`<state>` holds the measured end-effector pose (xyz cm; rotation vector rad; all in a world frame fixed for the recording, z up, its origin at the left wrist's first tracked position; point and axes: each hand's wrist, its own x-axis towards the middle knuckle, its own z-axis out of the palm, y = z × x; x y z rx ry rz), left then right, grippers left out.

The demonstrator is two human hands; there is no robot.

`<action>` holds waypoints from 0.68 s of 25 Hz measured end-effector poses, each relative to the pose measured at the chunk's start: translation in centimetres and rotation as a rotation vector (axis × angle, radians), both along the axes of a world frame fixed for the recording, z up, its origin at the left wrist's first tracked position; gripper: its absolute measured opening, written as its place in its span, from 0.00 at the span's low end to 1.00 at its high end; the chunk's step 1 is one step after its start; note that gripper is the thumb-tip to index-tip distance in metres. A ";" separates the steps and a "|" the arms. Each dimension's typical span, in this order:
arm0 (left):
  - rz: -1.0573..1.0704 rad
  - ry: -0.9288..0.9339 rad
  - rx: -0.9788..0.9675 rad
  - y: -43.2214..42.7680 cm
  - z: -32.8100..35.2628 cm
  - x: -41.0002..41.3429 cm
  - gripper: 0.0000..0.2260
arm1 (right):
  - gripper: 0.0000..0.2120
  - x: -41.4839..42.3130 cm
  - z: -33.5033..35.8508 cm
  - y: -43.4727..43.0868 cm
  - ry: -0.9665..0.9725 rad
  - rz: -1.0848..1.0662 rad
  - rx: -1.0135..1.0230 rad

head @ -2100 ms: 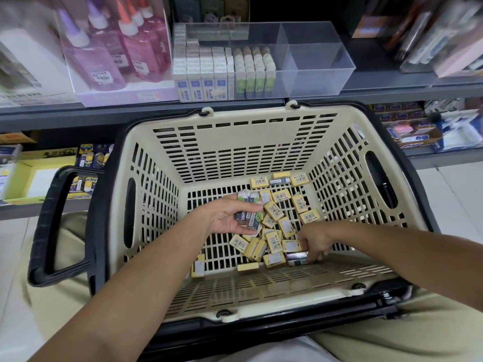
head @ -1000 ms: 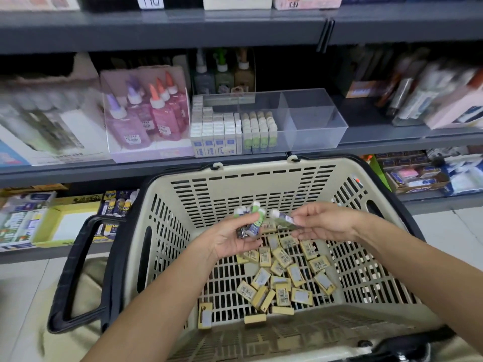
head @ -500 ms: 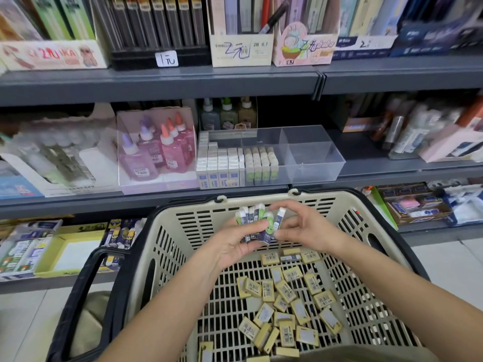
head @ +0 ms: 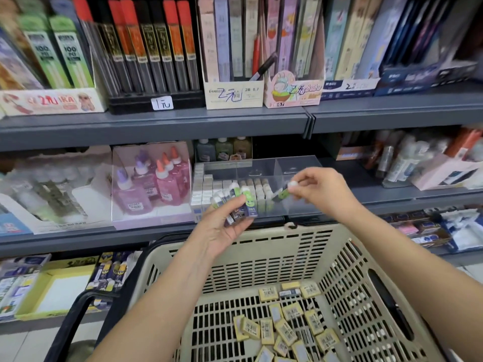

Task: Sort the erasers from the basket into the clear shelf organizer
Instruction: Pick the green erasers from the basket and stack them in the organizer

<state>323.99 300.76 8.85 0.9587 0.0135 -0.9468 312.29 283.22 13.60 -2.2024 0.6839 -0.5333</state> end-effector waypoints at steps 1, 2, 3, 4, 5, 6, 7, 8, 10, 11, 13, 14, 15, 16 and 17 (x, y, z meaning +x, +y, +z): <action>0.017 0.003 0.003 0.1 0.1 0.3 0.16 | 0.04 0.5 0.3 -0.6 0.031 -0.018 -0.146; 0.027 0.007 0.004 0.1 0.1 0.5 0.17 | 0.03 1.1 0.5 -1.0 0.084 -0.004 -0.297; 0.034 0.010 0.001 0.2 0.1 0.6 0.17 | 0.05 1.6 0.4 -1.0 0.152 0.028 -0.422; 0.041 0.011 -0.005 0.3 0.0 0.6 0.18 | 0.07 2.1 0.2 -0.9 0.222 0.065 -0.501; 0.046 0.008 -0.012 0.4 -0.1 0.6 0.17 | 0.07 2.5 0.1 -0.8 0.272 0.091 -0.533; 0.050 0.003 -0.018 0.5 -0.2 0.6 0.16 | 0.07 2.9 0.3 -0.8 0.306 0.102 -0.533; 0.054 0.001 -0.023 0.6 -0.3 0.6 0.16 | 0.07 3.2 0.6 -1.0 0.326 0.106 -0.518; 0.058 0.001 -0.023 0.7 -0.4 0.5 0.15 | 0.06 3.4 1.1 -1.3 0.334 0.103 -0.510; 0.056 0.003 -0.022 0.9 -0.6 0.5 0.15 | 0.06 3.6 1.7 -2.0 0.362 0.102 -0.551; 0.054 0.005 -0.021 1.0 -0.6 0.5 0.15 | 0.05 3.7 1.8 -2.2 0.395 0.112 -0.588; 0.046 0.004 -0.021 1.2 -0.6 0.3 0.17 | 0.04 3.9 1.4 -1.9 0.465 0.144 -0.623; 0.041 0.002 -0.022 1.3 -0.6 0.3 0.19 | 0.04 4.0 1.0 -1.8 0.480 0.157 -0.602; 0.037 0.000 -0.022 1.4 -0.6 0.2 0.20 | 0.04 4.2 0.6 -1.7 0.483 0.170 -0.565; 0.034 -0.003 -0.019 1.4 -0.7 0.1 0.20 | 0.04 4.4 0.2 -1.7 0.483 0.186 -0.524; 0.033 -0.006 -0.012 1.5 -0.7 0.1 0.20 | 0.04 4.6 -0.1 -1.9 0.487 0.203 -0.484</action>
